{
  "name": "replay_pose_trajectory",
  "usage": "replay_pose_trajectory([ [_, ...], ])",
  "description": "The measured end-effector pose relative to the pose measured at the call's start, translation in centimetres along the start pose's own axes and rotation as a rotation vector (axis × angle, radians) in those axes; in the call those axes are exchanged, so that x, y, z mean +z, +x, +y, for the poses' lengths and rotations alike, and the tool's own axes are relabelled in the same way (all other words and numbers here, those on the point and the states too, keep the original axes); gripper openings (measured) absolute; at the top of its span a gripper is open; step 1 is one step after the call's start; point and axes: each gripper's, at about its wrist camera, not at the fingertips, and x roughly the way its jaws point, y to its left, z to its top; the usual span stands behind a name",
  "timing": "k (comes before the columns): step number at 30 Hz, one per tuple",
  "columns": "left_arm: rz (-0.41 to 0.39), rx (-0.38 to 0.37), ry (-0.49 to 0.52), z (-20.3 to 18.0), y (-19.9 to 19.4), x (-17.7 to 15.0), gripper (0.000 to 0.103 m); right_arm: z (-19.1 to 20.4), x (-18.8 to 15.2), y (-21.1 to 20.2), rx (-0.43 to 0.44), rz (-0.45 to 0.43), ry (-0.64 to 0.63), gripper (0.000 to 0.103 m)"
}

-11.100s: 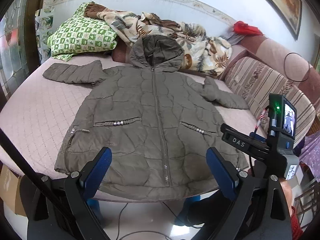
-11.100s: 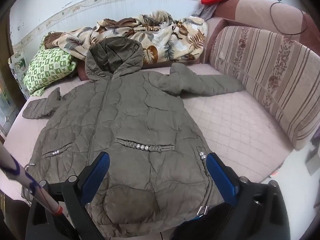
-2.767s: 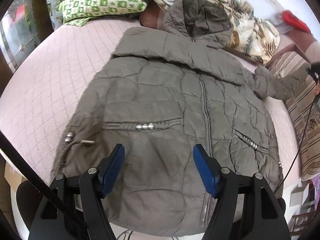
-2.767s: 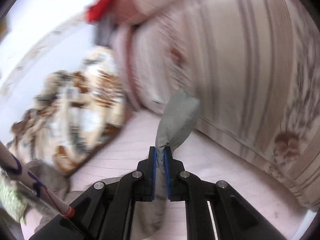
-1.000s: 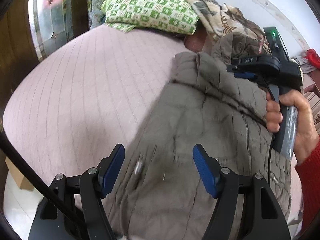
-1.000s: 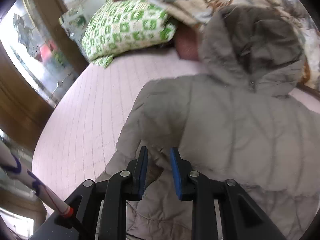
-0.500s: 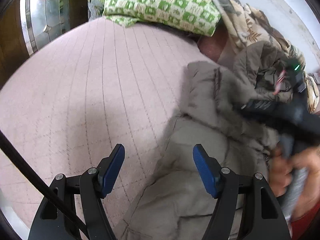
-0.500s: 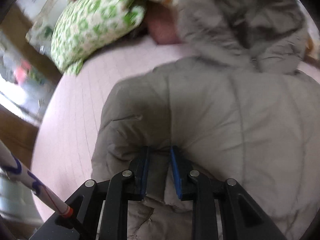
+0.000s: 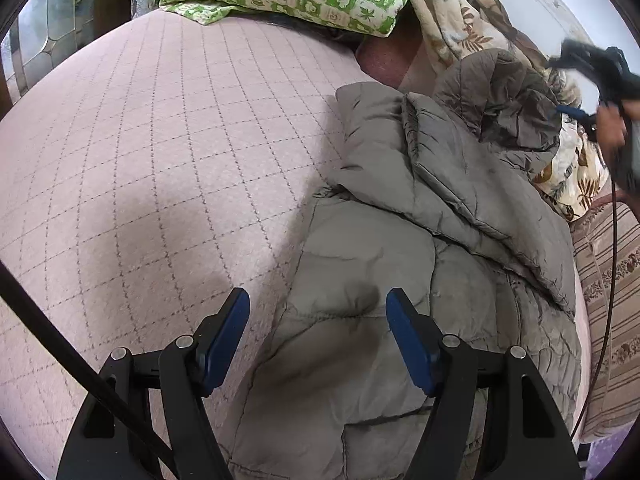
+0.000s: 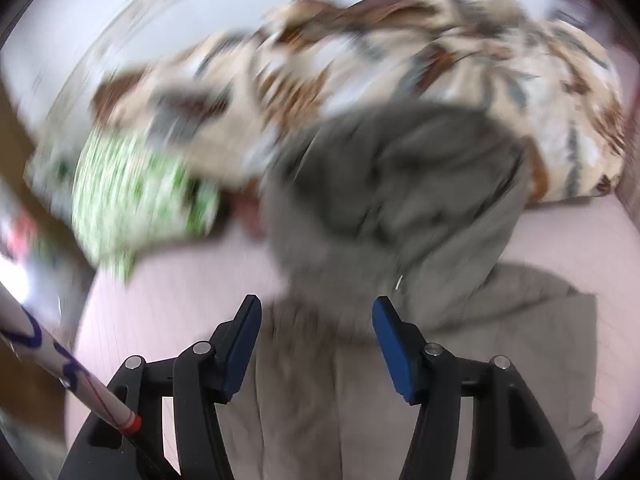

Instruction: Fold large clothes

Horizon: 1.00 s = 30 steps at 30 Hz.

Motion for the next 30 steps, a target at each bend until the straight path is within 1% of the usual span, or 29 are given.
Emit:
replay_pose_trajectory([
  [1, 0.009, -0.006, -0.002, 0.1, 0.2, 0.1, 0.07, -0.4, 0.9, -0.1, -0.001, -0.016, 0.032, 0.066],
  [3, 0.025, -0.019, -0.008, 0.3, 0.7, 0.4, 0.07, -1.6, 3.8, 0.3, 0.0, -0.06, 0.136, 0.076],
  [6, 0.045, -0.025, -0.017, 0.6, 1.2, 0.5, 0.07, -2.7, 6.9, 1.5, 0.016, -0.095, 0.264, 0.086],
  [8, 0.062, -0.037, -0.025, 0.7, 1.7, 0.6, 0.07, -3.1, 8.2, 2.5, 0.017, -0.108, 0.325, 0.087],
  [10, 0.076, -0.048, -0.027, 0.7, 2.0, 0.6, 0.07, -3.2, 9.5, 4.3, -0.005, -0.106, 0.364, 0.087],
  [12, 0.083, -0.049, -0.02, 0.6, 2.2, 0.6, 0.07, -3.3, 10.3, 5.8, -0.039, -0.103, 0.384, 0.087],
  [15, 0.088, -0.046, -0.008, 0.4, 2.4, 0.7, 0.07, -4.1, 10.6, 7.8, -0.064, -0.078, 0.402, 0.087],
  [16, 0.087, -0.045, -0.004, 0.3, 2.4, 0.7, 0.07, -4.4, 10.5, 8.4, -0.076, -0.066, 0.406, 0.085],
  [17, 0.088, -0.046, -0.002, 0.2, 2.3, 0.7, 0.07, -4.7, 10.2, 8.8, -0.081, -0.052, 0.404, 0.067],
  [18, 0.087, -0.049, -0.001, 0.1, 2.2, 0.7, 0.07, -5.0, 10.0, 9.1, -0.074, -0.044, 0.399, 0.034],
  [19, 0.085, -0.055, -0.002, 0.1, 2.0, 0.7, 0.07, -5.1, 9.7, 9.2, -0.061, -0.029, 0.387, 0.024],
  [20, 0.083, -0.064, -0.002, 0.2, 1.8, 0.7, 0.07, -5.1, 9.3, 8.9, -0.056, -0.021, 0.363, 0.019],
  [21, 0.084, -0.075, -0.003, 0.1, 1.8, 0.9, 0.07, -4.9, 8.9, 8.4, -0.062, -0.03, 0.336, 0.016],
  [23, 0.09, -0.113, -0.007, 0.3, 1.4, 0.9, 0.07, -4.0, 7.8, 6.3, -0.078, -0.049, 0.25, 0.014],
  [25, 0.086, -0.13, -0.013, 0.6, 0.9, 0.8, 0.07, -3.3, 6.4, 4.1, -0.086, -0.048, 0.175, 0.013],
  [28, 0.063, -0.137, -0.008, 0.8, 0.0, 0.8, 0.07, -2.4, 3.6, -0.4, -0.075, -0.046, 0.089, 0.011],
  [30, 0.036, -0.122, -0.004, 0.9, -0.7, 0.8, 0.07, -2.1, 1.5, -3.4, -0.052, -0.041, 0.056, 0.01],
])
